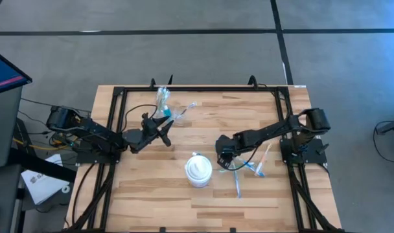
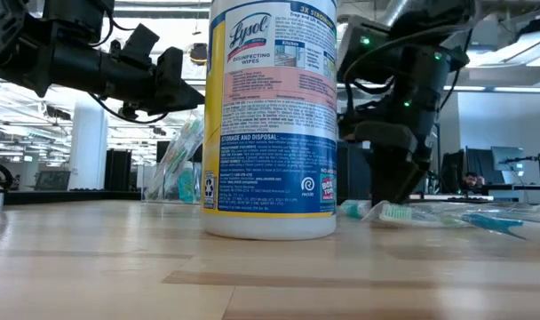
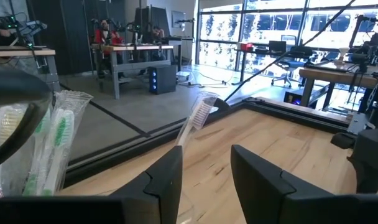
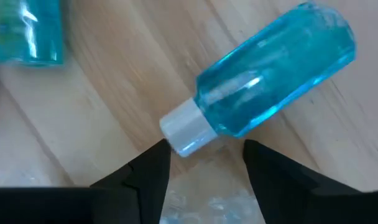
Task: Pick & Place toothbrushing station
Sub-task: Put the right blue mouthwash into the transparent organizer
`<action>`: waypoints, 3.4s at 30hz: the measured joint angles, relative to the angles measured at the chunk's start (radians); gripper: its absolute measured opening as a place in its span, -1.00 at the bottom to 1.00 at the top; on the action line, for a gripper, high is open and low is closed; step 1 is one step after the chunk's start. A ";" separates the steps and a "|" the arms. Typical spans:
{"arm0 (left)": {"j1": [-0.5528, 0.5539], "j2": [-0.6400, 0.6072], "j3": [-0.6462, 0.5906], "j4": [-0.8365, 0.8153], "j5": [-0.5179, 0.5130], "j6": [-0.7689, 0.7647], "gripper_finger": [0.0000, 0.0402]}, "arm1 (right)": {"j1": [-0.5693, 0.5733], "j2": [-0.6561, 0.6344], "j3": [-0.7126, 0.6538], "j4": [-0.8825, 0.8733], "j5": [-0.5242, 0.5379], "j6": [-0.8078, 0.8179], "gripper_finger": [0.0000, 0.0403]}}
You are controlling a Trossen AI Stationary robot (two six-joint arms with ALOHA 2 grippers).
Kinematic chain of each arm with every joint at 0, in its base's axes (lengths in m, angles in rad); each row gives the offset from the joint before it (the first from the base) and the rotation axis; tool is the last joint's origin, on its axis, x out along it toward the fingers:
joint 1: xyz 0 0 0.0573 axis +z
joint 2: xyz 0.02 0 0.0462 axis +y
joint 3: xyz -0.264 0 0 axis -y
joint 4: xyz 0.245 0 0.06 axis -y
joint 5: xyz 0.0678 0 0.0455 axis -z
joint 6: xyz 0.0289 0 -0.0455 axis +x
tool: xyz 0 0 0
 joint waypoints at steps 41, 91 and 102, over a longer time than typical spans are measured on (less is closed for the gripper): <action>0.000 0.000 0.000 -0.003 0.000 0.000 -0.35 | -0.015 0.064 0.207 -0.194 -0.051 0.002 0.05; 0.000 0.000 0.000 -0.037 0.000 0.000 -0.35 | -0.035 0.048 0.254 -0.212 -0.018 -1.234 -0.24; 0.000 0.000 0.000 -0.037 0.000 0.000 -0.35 | -0.048 0.049 0.252 -0.150 -0.056 -1.307 -0.21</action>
